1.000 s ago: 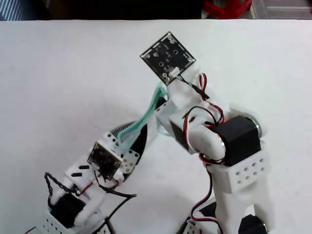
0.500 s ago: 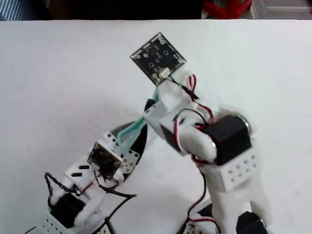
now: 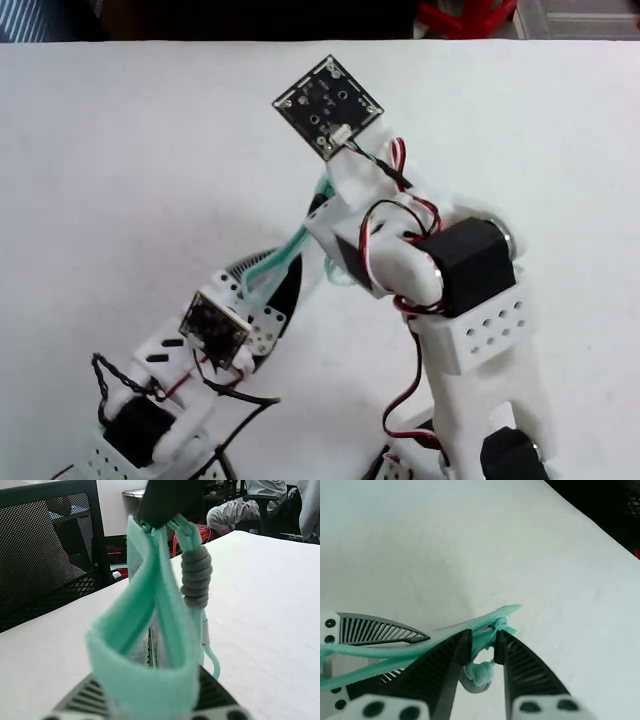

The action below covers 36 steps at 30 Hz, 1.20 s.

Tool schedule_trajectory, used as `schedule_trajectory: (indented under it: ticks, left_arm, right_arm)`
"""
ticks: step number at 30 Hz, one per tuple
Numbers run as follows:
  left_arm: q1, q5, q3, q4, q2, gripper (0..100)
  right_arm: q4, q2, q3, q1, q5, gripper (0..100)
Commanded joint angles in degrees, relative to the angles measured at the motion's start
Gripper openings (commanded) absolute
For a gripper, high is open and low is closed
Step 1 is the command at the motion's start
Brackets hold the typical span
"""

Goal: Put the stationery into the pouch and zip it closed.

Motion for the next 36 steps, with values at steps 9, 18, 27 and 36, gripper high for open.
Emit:
schedule_trajectory:
  ticks: [9,18,27,36]
  left_arm:
    - [-0.75,-0.97,0.18,-0.35,0.22,2]
    - [-5.41,-0.70,2.11,-5.45,0.31,2]
    - [-5.32,-0.62,2.81,-6.07,0.31,2]
    - [-5.23,-0.62,2.81,-6.07,0.31,2]
  right_arm:
    - [1.10,-2.15,0.00,-9.36,4.66,2.0]
    - [1.19,-2.68,6.77,-24.48,4.92,2.0]
    - [0.84,-4.70,-7.30,-8.57,4.75,3.0]
    - [0.57,-3.56,-3.96,-4.62,1.05,24.5]
